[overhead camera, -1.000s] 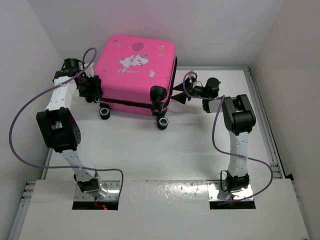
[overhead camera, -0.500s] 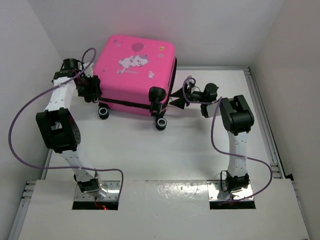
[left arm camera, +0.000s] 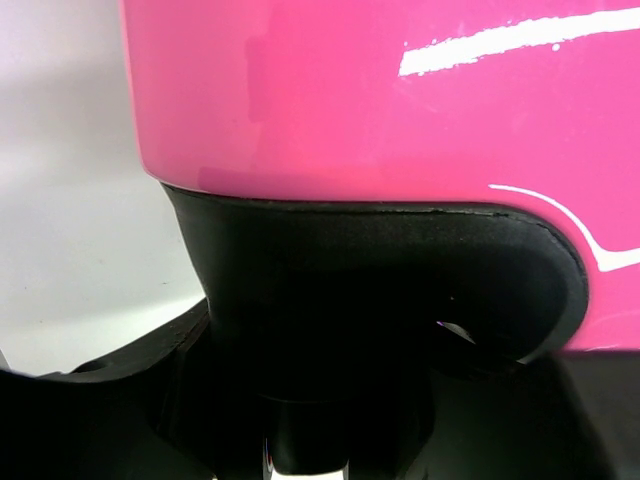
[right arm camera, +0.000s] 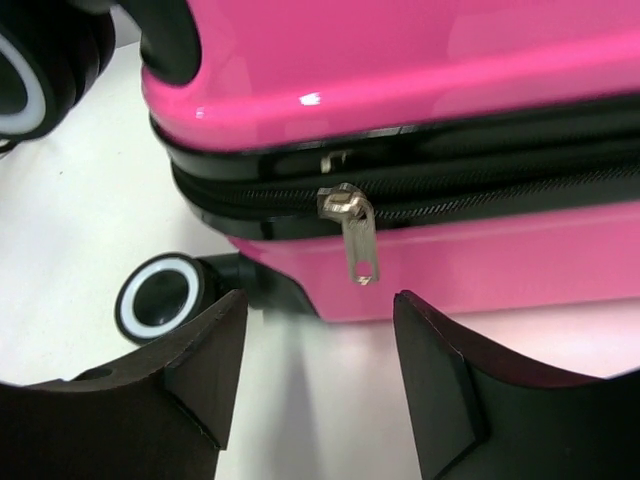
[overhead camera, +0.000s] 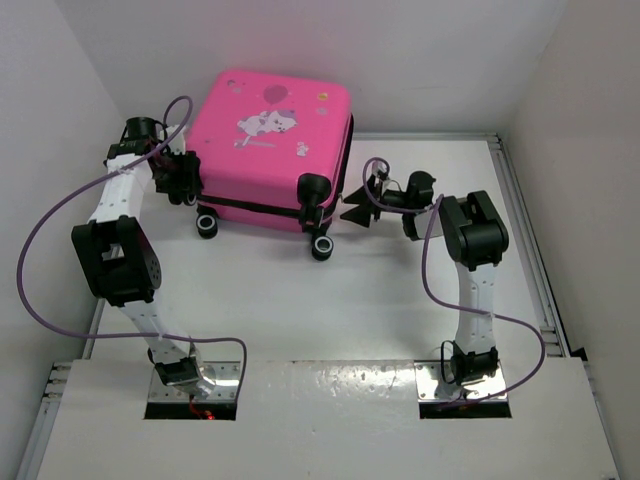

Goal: Pack the luggage

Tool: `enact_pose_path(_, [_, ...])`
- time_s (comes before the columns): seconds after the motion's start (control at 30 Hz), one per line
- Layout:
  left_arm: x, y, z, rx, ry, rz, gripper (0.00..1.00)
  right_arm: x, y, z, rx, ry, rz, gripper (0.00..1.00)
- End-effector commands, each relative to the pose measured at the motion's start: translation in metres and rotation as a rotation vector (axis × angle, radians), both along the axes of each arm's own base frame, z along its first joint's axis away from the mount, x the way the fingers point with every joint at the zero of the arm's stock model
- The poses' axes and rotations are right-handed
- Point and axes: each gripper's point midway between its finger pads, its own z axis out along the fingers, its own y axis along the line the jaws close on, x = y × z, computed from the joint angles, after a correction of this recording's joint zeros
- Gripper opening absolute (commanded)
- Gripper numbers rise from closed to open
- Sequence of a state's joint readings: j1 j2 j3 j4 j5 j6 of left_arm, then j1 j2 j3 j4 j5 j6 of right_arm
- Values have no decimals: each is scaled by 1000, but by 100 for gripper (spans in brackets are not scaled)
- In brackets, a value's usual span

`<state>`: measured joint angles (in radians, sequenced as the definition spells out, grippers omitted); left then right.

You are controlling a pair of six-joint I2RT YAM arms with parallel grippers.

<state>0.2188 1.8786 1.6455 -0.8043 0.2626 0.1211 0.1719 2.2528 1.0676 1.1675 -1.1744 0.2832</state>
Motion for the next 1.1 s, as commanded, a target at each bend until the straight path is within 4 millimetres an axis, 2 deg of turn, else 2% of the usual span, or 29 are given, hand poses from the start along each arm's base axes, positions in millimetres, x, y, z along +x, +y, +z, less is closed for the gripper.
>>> enact_pose_path(0.0, [14,45,-76,184,80,63,0,15,5,24,13,-121,7,61])
enact_pose_path(0.23, [14,43,-80,175,87,58,0,31,16,30,25,-154,17,62])
enact_pose_path(0.3, [14,43,-80,175,87,58,0,34,20,33,29,-169,30,58])
enact_pose_path(0.43, [14,43,-80,175,87,58,0,28,25,32,30,-168,71,44])
enact_pose_path(0.47, [14,43,-80,175,87,58,0,29,24,32,29,-171,71,37])
enact_pose_path(0.57, [14,43,-80,175,87,58,0,24,25,30,29,-163,83,25])
enact_pose_path(0.8, [10,43,-84,173,98,57,0,20,25,34,35,-166,59,0])
enact_pose_path(0.9, [10,44,-84,180,100,61,0,27,23,43,37,-184,7,0])
enact_pose_path(0.93, [10,44,-84,180,100,61,0,28,19,35,27,-143,-16,0])
enact_pose_path(0.97, [10,44,-84,180,100,61,0,34,18,43,20,-183,-50,0])
enact_pose_path(1.03, [7,44,-87,178,110,60,0,48,8,33,-7,-135,-161,0])
enact_pose_path(1.07, [3,48,-90,176,120,70,0,53,6,38,-20,-169,-189,0])
